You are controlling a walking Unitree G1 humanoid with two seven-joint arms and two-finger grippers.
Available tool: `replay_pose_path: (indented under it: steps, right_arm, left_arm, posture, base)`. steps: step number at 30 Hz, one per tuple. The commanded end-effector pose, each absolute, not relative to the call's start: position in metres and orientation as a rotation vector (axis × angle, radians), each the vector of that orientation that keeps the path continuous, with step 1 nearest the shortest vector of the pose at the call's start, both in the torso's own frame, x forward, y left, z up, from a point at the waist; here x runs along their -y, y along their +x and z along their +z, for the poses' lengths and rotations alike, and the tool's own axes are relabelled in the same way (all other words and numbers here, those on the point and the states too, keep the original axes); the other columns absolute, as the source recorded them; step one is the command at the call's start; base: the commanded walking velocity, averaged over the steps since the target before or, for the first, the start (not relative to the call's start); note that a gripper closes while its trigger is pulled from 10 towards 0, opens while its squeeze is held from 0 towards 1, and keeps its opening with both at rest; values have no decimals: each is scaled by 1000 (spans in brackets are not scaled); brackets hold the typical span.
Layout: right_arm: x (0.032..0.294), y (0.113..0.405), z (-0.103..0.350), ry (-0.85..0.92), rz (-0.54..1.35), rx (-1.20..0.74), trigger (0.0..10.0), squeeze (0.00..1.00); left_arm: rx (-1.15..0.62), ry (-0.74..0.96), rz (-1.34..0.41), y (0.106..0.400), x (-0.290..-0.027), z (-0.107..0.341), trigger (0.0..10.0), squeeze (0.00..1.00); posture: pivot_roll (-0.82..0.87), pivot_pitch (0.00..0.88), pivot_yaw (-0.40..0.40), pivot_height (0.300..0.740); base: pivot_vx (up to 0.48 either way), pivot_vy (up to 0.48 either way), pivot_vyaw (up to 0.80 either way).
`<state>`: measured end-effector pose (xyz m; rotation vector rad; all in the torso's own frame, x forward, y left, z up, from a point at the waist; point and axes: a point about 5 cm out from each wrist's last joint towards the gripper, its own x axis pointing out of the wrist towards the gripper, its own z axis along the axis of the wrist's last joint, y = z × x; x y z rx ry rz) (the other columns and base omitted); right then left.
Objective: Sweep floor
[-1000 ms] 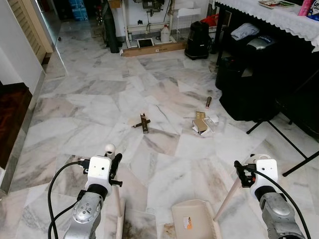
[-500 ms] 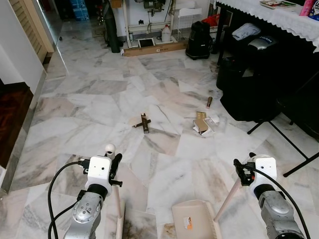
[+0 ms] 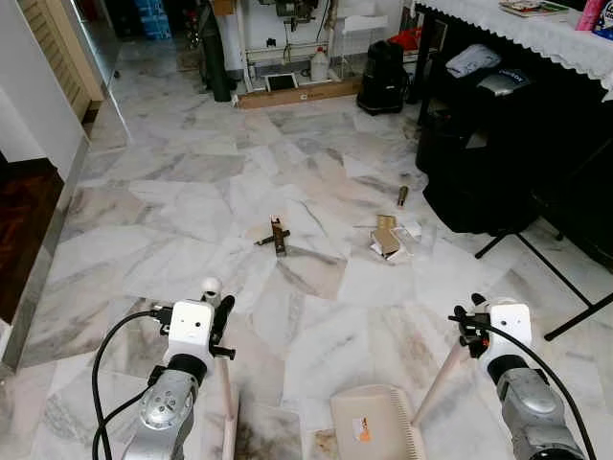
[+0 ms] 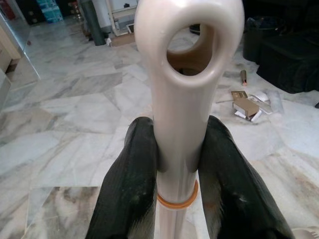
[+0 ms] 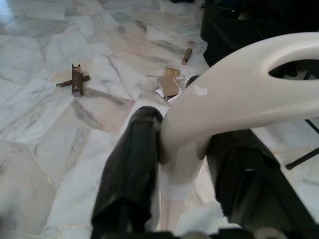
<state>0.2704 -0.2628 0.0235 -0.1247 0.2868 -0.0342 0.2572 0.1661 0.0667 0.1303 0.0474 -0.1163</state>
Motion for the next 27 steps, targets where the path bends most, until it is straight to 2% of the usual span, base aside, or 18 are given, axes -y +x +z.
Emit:
replay_pose_path:
  steps: [1,23,24,25,26,27]
  right_arm:
    - [261,272,24,-122,-34,-285,0,0]
    - [261,278,34,-120,-57,-221,0,0]
    - [262,279,34,-128,-67,-217,2314,0]
    - [262,279,34,-130,-70,-215,2314,0]
    - [261,279,37,-121,-78,-195,10000,0]
    - [260,280,38,-114,-83,-180,10000,0]
  left_arm:
    - [-11,147,-116,260,-167,77,10000,0]
    - [-8,149,-115,261,-167,77,10000,0]
    - [-7,149,-115,261,-166,77,10000,0]
    - [-7,149,-115,261,-166,77,10000,0]
    - [-6,149,-114,261,-166,78,10000,0]
    - [-5,150,-113,261,-166,78,10000,0]
  posture:
    - [-5,0,30,740]
    - [-10,0,30,740]
    - [-11,0,31,740]
    - [-11,0,31,740]
    - [-12,0,32,740]
    - [-12,0,32,740]
  base:
    - [0,0,0]
    - [0,0,0]
    - [0,0,0]
    - [0,0,0]
    - [0,0,0]
    - [0,0,0]
